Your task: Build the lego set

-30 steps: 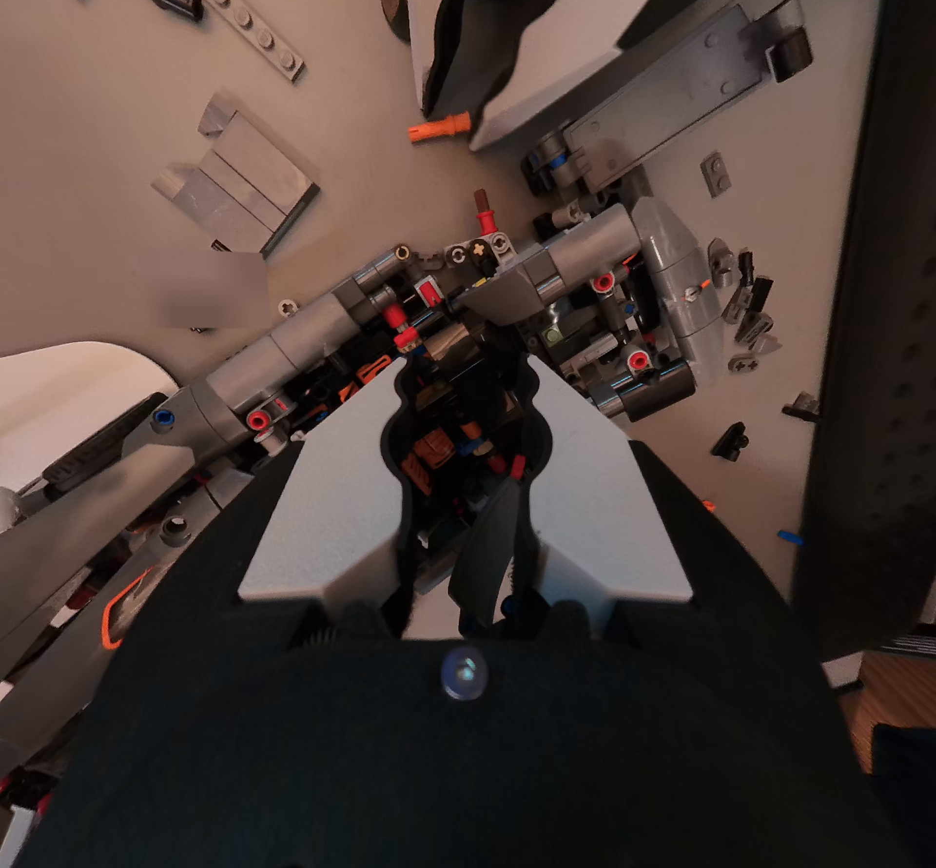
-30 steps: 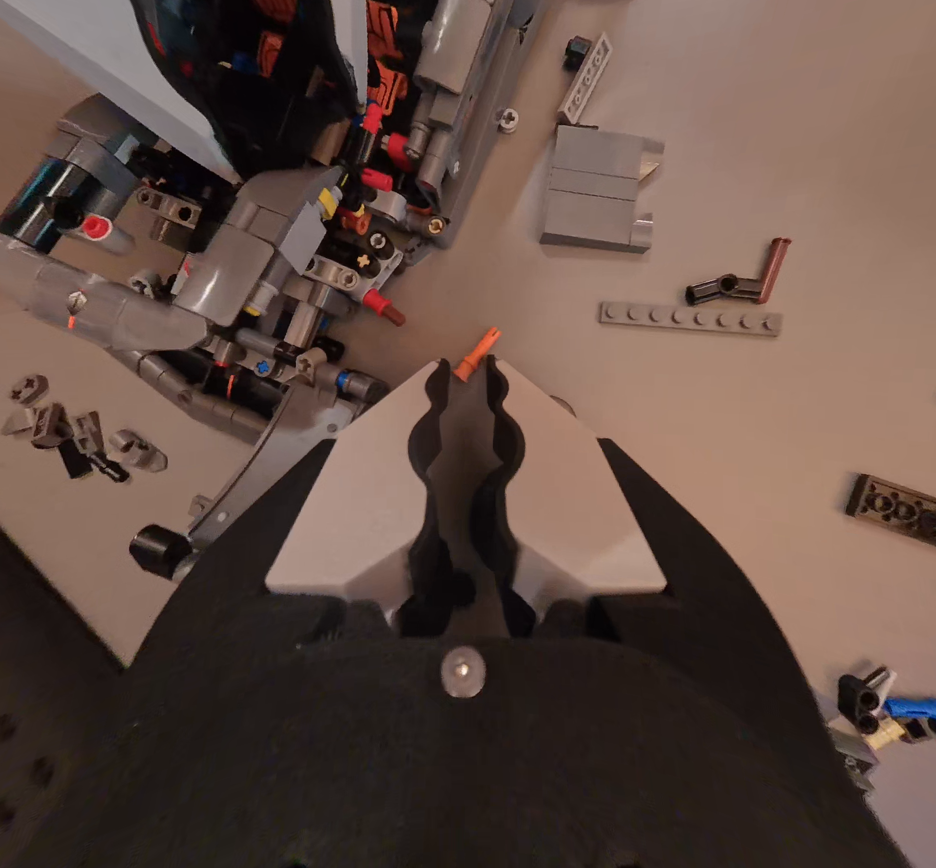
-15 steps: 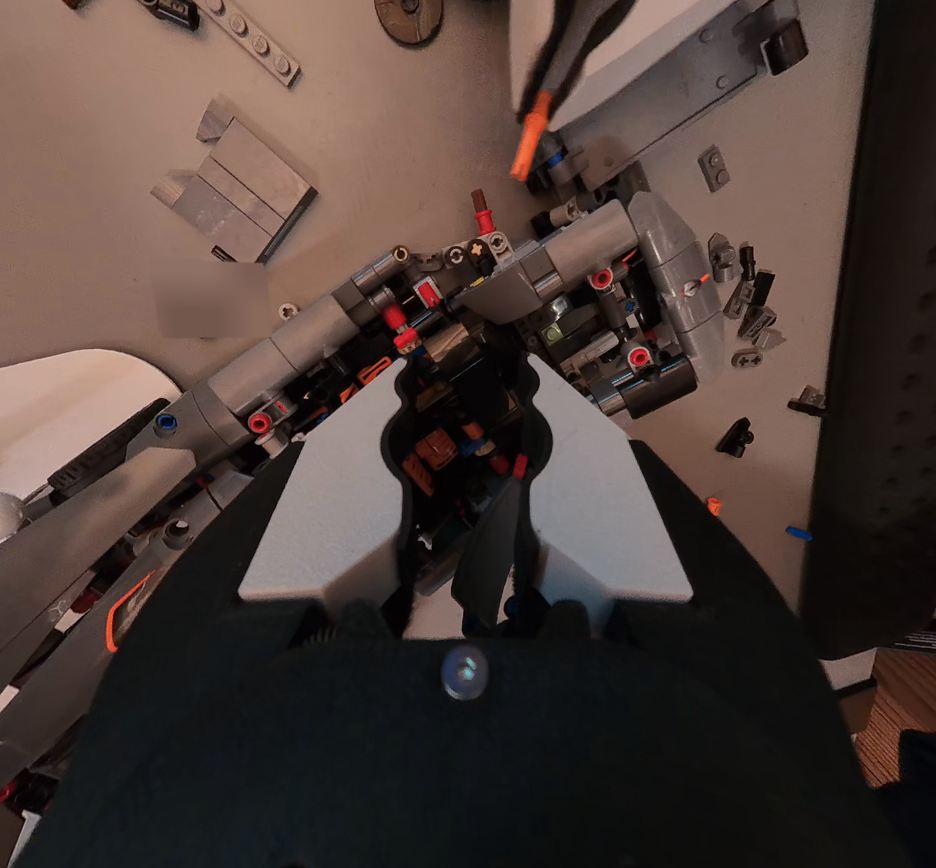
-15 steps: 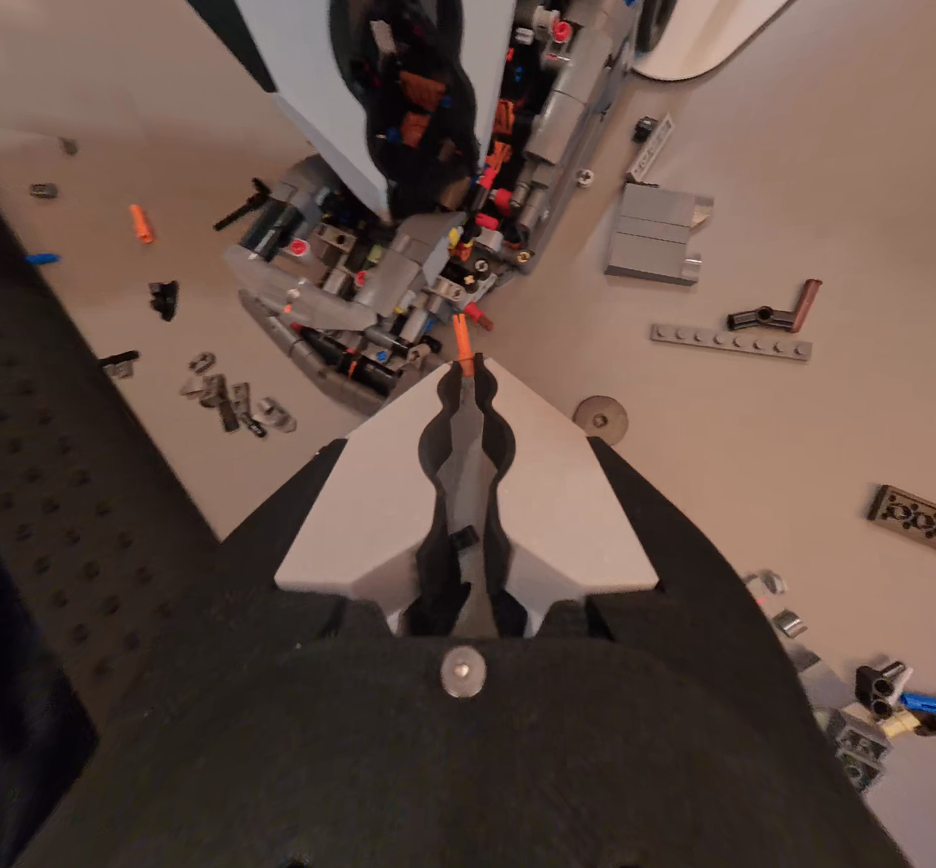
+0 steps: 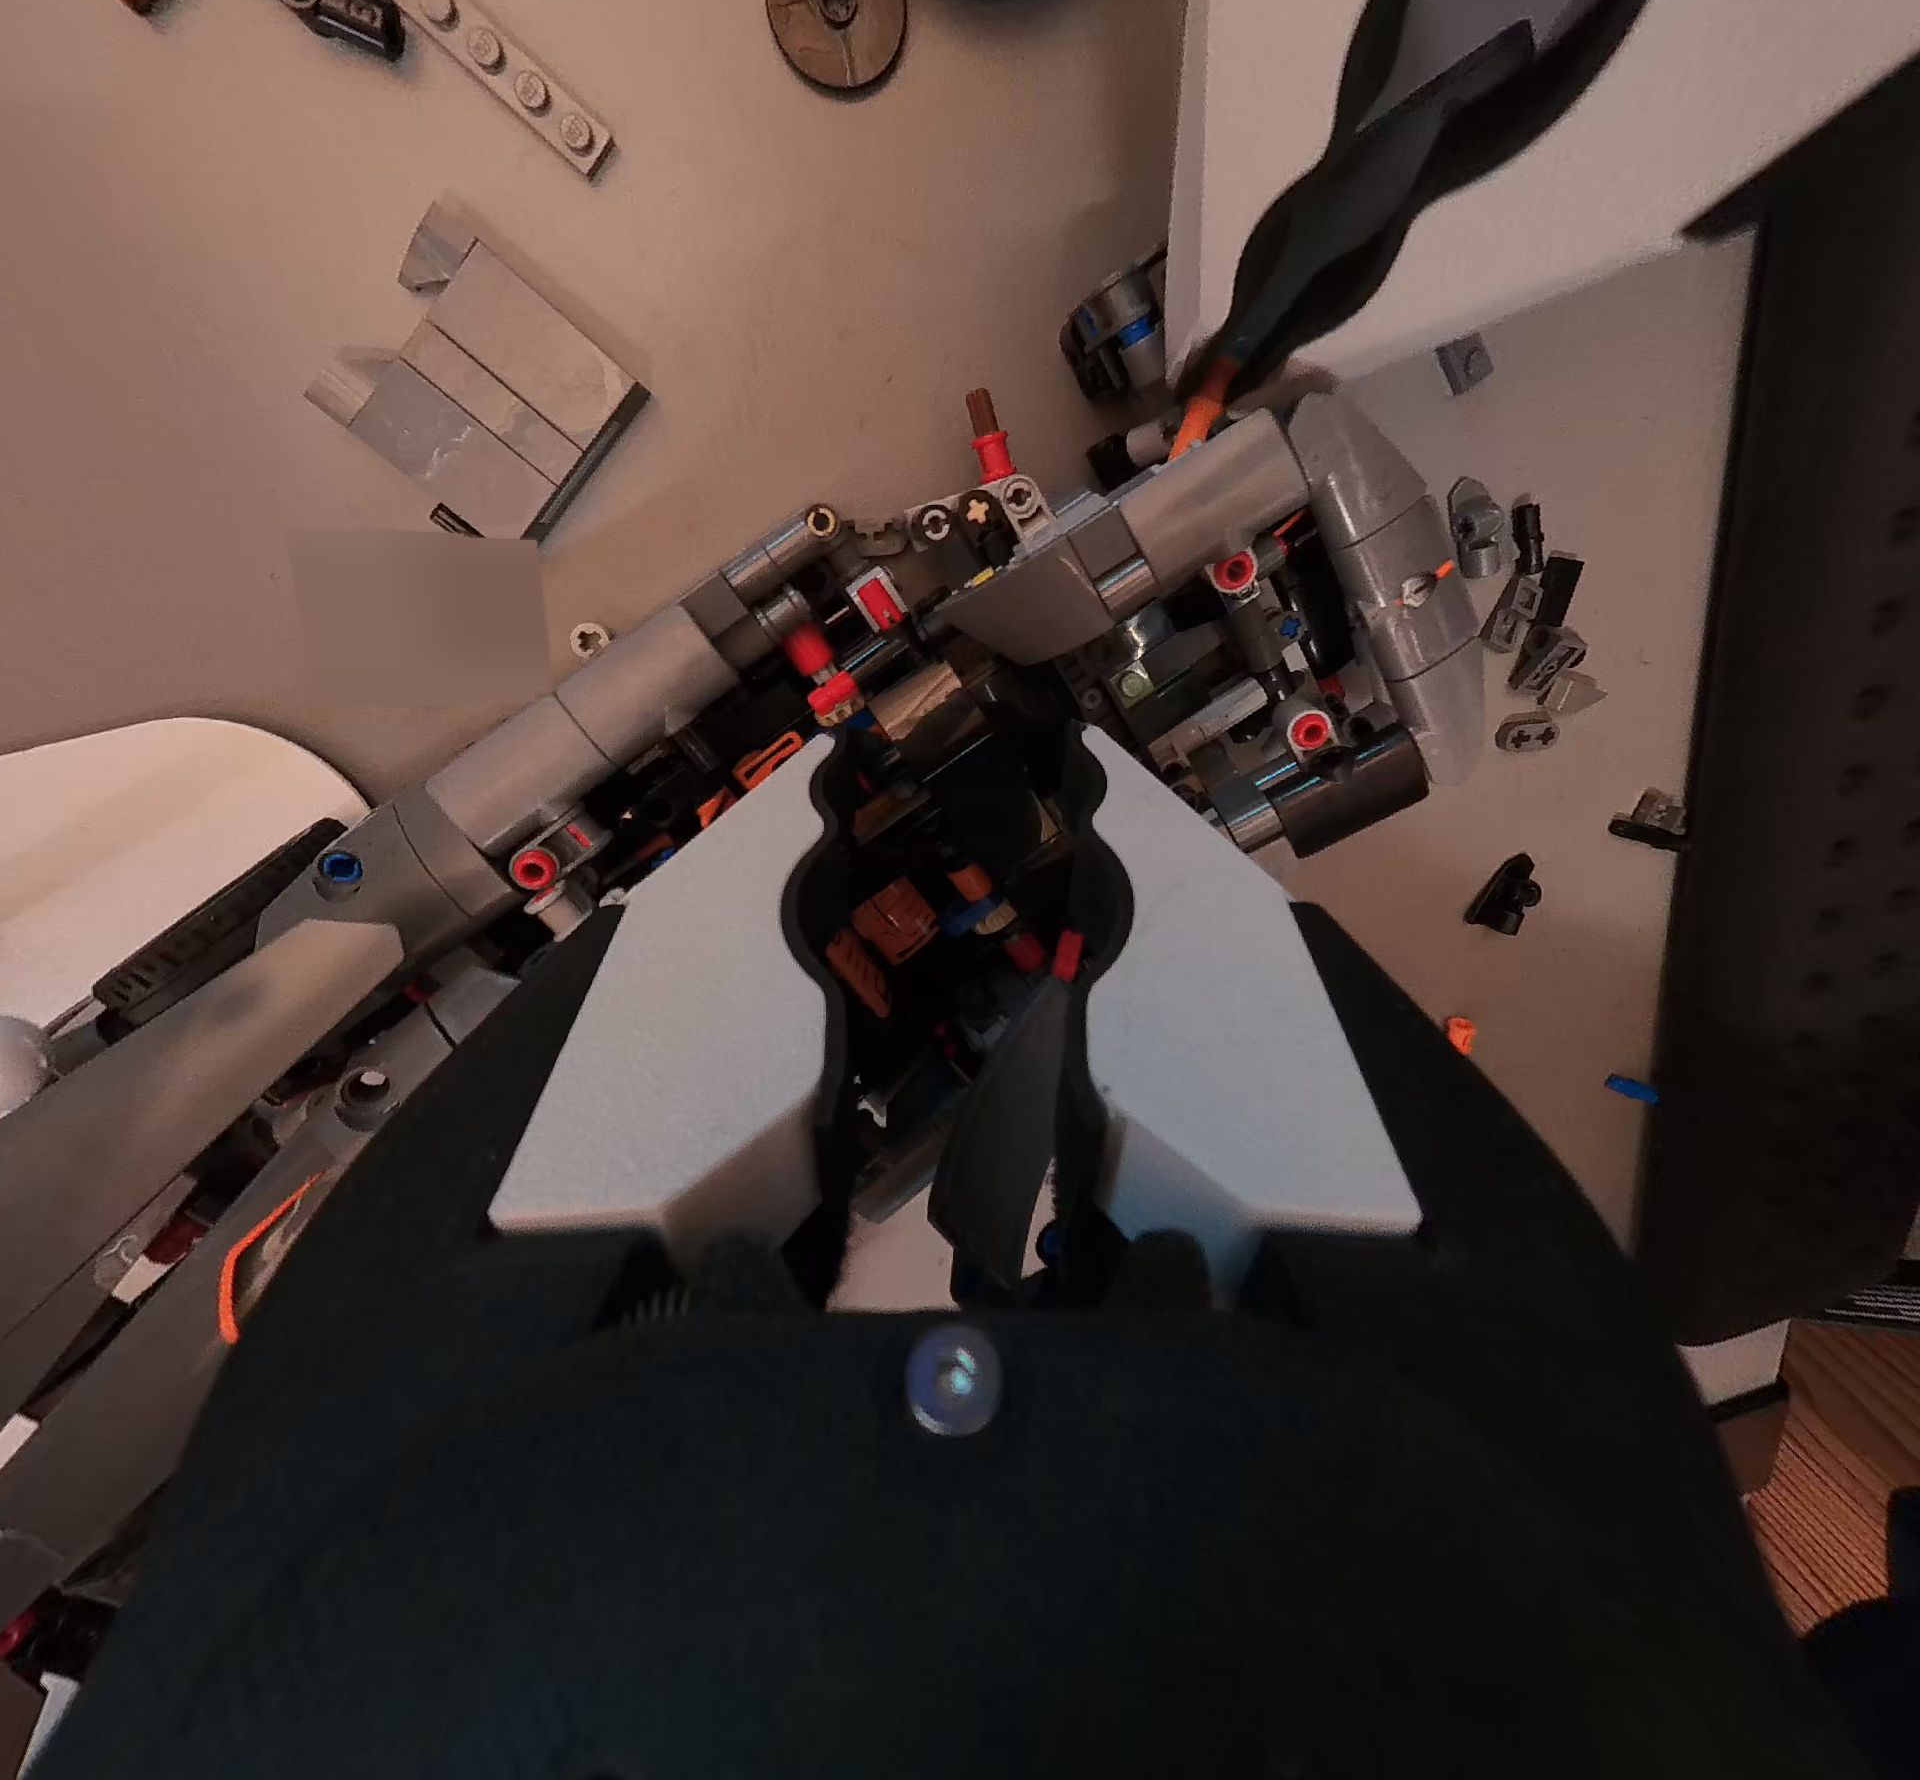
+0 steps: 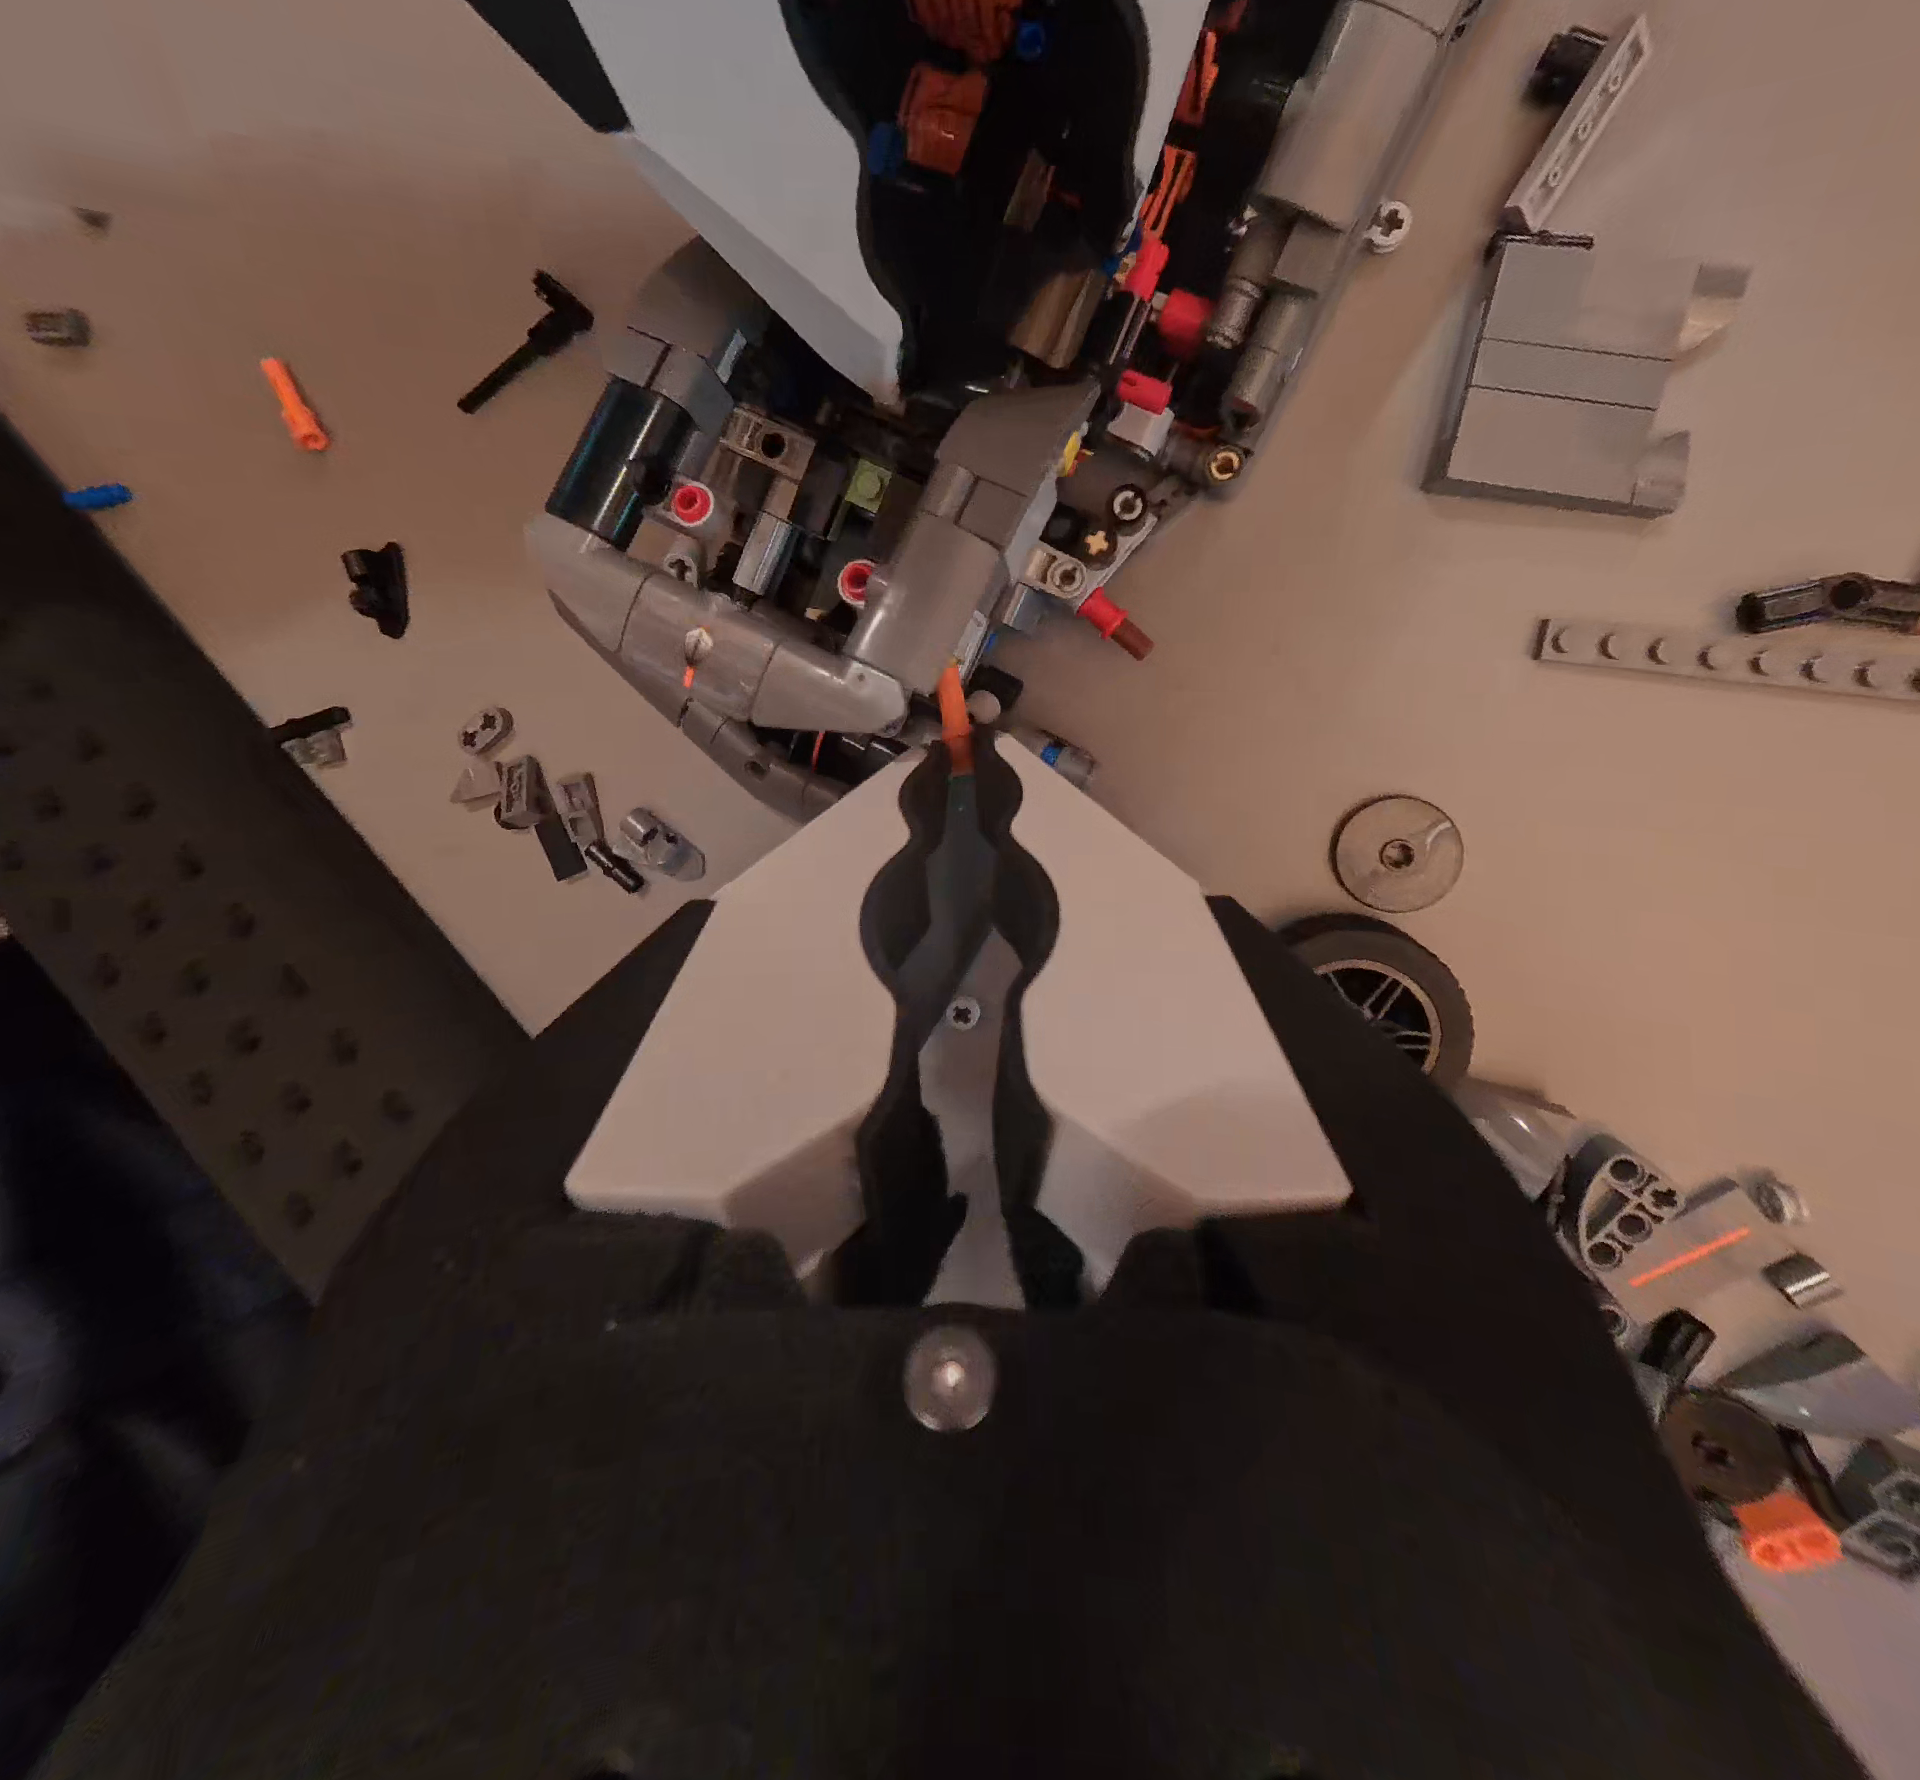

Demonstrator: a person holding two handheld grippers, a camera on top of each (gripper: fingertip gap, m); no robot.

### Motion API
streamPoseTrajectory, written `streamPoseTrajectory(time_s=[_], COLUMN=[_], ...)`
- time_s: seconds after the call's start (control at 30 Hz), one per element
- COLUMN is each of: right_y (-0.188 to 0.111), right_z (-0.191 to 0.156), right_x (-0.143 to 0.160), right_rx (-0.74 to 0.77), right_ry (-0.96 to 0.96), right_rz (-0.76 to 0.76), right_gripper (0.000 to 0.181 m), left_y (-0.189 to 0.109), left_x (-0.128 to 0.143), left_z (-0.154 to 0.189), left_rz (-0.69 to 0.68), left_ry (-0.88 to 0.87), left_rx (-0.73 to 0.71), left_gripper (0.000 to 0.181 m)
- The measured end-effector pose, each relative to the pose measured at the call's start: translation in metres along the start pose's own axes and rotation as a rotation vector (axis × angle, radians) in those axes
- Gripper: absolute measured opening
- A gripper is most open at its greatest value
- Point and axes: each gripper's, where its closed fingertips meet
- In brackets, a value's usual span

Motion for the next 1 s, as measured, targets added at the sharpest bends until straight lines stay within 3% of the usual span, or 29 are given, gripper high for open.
streamPoseTrajectory(time_s=[0.27, 0.57, 0.8, 1.0], right_y=[0.002, 0.005, 0.002, -0.014], right_z=[0.001, -0.009, 0.000, 0.001], right_x=[-0.004, -0.014, -0.008, -0.002], right_rx=[0.129, -0.031, 0.078, 0.040], right_ry=[0.017, 0.178, 0.129, 0.120], right_rz=[0.001, 0.187, 0.179, 0.195], right_gripper=[0.002, 0.001, 0.002, 0.002], left_y=[0.000, -0.001, -0.001, -0.004], left_x=[0.000, 0.002, 0.001, -0.004], left_z=[-0.001, 0.001, 0.002, -0.001], left_rz=[-0.001, 0.008, 0.010, 0.021], left_ry=[0.005, 0.014, 0.021, 0.030], left_rx=[0.007, 0.006, 0.007, -0.087], left_gripper=[0.037, 0.037, 0.037, 0.045])
Point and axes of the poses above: each gripper's, where its closed fingertips meet, y out along the fingers, x out of its underside, z = x × y across the jaws, and after that the axes turned 4 degrees about y, right-handed
